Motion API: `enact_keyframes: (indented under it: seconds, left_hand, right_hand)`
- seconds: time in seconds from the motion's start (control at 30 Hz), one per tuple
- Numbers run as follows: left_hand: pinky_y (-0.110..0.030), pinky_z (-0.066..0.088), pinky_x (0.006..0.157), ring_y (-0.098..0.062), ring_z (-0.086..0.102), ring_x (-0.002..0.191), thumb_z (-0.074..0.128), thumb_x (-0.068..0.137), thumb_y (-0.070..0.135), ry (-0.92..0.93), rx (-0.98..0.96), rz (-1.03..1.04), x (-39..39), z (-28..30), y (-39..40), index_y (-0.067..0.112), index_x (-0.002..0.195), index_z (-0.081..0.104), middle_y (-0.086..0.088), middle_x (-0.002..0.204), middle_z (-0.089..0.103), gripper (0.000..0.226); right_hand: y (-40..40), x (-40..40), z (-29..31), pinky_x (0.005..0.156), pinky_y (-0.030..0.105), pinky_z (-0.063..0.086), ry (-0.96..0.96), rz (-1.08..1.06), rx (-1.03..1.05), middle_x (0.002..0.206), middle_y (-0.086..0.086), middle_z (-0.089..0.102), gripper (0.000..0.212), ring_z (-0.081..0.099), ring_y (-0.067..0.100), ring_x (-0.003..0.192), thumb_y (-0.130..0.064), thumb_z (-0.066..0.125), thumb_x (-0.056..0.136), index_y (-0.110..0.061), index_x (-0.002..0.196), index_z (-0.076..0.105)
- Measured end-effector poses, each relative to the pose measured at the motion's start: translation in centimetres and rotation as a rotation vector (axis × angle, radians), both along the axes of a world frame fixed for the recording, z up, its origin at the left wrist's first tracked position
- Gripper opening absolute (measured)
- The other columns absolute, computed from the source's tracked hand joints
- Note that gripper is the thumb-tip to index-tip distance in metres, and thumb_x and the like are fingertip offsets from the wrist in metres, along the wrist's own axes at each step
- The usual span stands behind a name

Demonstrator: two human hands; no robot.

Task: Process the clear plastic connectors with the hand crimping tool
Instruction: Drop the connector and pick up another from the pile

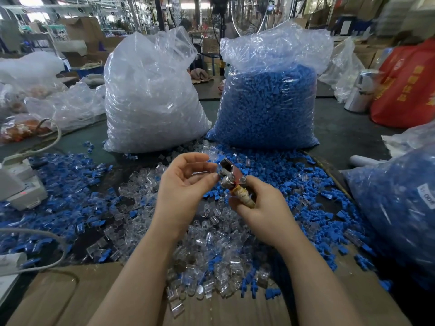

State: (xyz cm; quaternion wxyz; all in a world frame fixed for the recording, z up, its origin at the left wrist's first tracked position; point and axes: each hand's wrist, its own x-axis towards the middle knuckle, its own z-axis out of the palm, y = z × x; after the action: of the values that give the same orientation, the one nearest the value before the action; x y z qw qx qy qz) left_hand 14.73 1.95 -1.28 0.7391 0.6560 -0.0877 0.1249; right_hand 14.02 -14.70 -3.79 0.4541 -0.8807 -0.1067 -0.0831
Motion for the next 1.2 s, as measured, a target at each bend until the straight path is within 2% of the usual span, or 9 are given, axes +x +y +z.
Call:
enact_keyframes:
  seconds: [0.1, 0.27, 0.53, 0.7, 0.87, 1.0, 1.03, 1.1, 1.2]
  left_hand:
    - [-0.020, 0.056, 0.074, -0.008, 0.071, 0.079, 0.068, 0.081, -0.013, 0.001, -0.010, -0.012, 0.0, 0.0, 0.2, 0.011, 0.104, 0.062, 0.003, 0.085, 0.075, 0.034]
    - [-0.022, 0.057, 0.074, -0.011, 0.072, 0.080, 0.068, 0.081, -0.013, 0.005, -0.012, -0.028, 0.1, 0.1, 0.3, 0.011, 0.106, 0.062, -0.001, 0.087, 0.076, 0.035]
    - [-0.024, 0.058, 0.077, -0.013, 0.072, 0.081, 0.068, 0.081, -0.013, 0.003, -0.004, -0.051, 0.1, 0.0, 0.5, 0.009, 0.107, 0.061, -0.002, 0.088, 0.076, 0.035]
    - [-0.022, 0.057, 0.075, -0.010, 0.072, 0.079, 0.067, 0.082, -0.014, 0.012, 0.008, -0.046, 0.1, -0.2, 0.5, 0.010, 0.106, 0.062, 0.001, 0.086, 0.076, 0.035]
    - [-0.021, 0.056, 0.074, -0.010, 0.071, 0.080, 0.069, 0.080, -0.010, 0.021, 0.004, -0.052, 0.2, -0.2, 0.5, 0.012, 0.107, 0.062, 0.002, 0.088, 0.075, 0.036]
    - [-0.021, 0.056, 0.075, -0.011, 0.071, 0.084, 0.069, 0.081, -0.007, 0.074, 0.021, -0.043, 0.0, -0.1, 0.6, 0.014, 0.110, 0.065, 0.001, 0.090, 0.074, 0.035]
    - [-0.022, 0.057, 0.076, -0.013, 0.071, 0.086, 0.070, 0.080, -0.005, 0.105, -0.033, -0.044, 0.1, 0.0, 0.8, 0.013, 0.111, 0.066, 0.000, 0.091, 0.074, 0.036]
    - [-0.024, 0.059, 0.077, -0.016, 0.073, 0.085, 0.069, 0.076, 0.001, 0.212, -0.273, -0.022, 0.4, 0.2, 1.8, 0.009, 0.110, 0.066, -0.004, 0.089, 0.074, 0.036]
    - [-0.023, 0.059, 0.076, -0.011, 0.072, 0.075, 0.062, 0.085, 0.008, 0.347, -0.704, 0.077, 1.0, 0.2, 4.7, 0.005, 0.099, 0.067, -0.004, 0.080, 0.073, 0.015]
  right_hand:
    - [-0.1, 0.1, -0.1, 0.072, 0.046, 0.053, 0.003, 0.011, 0.002, 0.080, -0.012, 0.064, 0.013, 0.060, 0.014, 0.074, -0.030, 0.067, 0.085, -0.031, 0.097, 0.061]
    - [0.0, 0.0, -0.1, 0.069, 0.048, 0.052, -0.003, 0.032, -0.009, 0.078, -0.009, 0.063, 0.011, 0.059, 0.016, 0.073, -0.031, 0.062, 0.083, -0.028, 0.093, 0.060]
    - [0.1, -0.1, -0.3, 0.060, 0.049, 0.050, -0.028, 0.010, -0.057, 0.068, -0.003, 0.060, 0.011, 0.053, 0.022, 0.062, -0.018, 0.058, 0.082, -0.025, 0.089, 0.060]
    - [0.1, -0.3, -0.1, 0.056, 0.045, 0.047, -0.049, -0.023, -0.116, 0.062, -0.005, 0.057, 0.014, 0.051, 0.019, 0.059, -0.021, 0.051, 0.074, -0.025, 0.085, 0.059]
    - [0.1, -0.3, -0.1, 0.053, 0.039, 0.043, -0.081, -0.046, -0.182, 0.062, -0.005, 0.056, 0.021, 0.050, 0.016, 0.059, -0.022, 0.050, 0.074, -0.026, 0.091, 0.059]
    - [0.3, -0.2, -0.2, 0.054, 0.038, 0.041, -0.100, -0.065, -0.226, 0.066, -0.005, 0.055, 0.012, 0.050, 0.018, 0.063, -0.027, 0.048, 0.073, -0.027, 0.085, 0.050]
    - [0.3, -0.2, -0.3, 0.052, 0.037, 0.039, -0.107, -0.077, -0.234, 0.066, -0.005, 0.054, 0.010, 0.050, 0.017, 0.063, -0.029, 0.046, 0.072, -0.028, 0.082, 0.047]
    - [0.2, -0.2, -0.3, 0.050, 0.033, 0.033, -0.122, -0.103, -0.235, 0.065, -0.006, 0.053, 0.007, 0.049, 0.015, 0.061, -0.031, 0.047, 0.071, -0.028, 0.076, 0.043]
    - [-0.1, -0.1, -0.4, 0.048, 0.032, 0.033, -0.147, -0.139, -0.197, 0.062, -0.005, 0.053, 0.011, 0.048, 0.014, 0.058, -0.028, 0.054, 0.076, -0.028, 0.075, 0.043]
